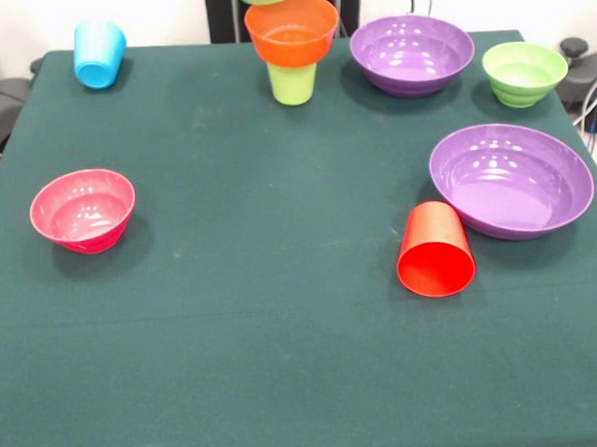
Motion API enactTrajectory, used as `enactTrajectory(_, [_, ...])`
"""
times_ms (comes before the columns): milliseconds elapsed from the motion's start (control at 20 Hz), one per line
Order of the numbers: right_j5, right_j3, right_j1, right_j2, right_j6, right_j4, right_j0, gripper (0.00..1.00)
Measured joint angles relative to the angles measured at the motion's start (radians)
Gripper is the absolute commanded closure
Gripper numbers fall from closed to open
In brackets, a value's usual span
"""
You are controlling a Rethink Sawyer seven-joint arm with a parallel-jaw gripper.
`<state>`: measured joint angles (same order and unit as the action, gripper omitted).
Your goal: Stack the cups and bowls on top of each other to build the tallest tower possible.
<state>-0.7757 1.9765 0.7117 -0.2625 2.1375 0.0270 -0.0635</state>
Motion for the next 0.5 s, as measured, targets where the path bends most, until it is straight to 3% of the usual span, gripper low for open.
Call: enactTrajectory(500, [0.015, 0.000, -0.022, -0.001, 0.000, 0.030, 0.000, 1.00])
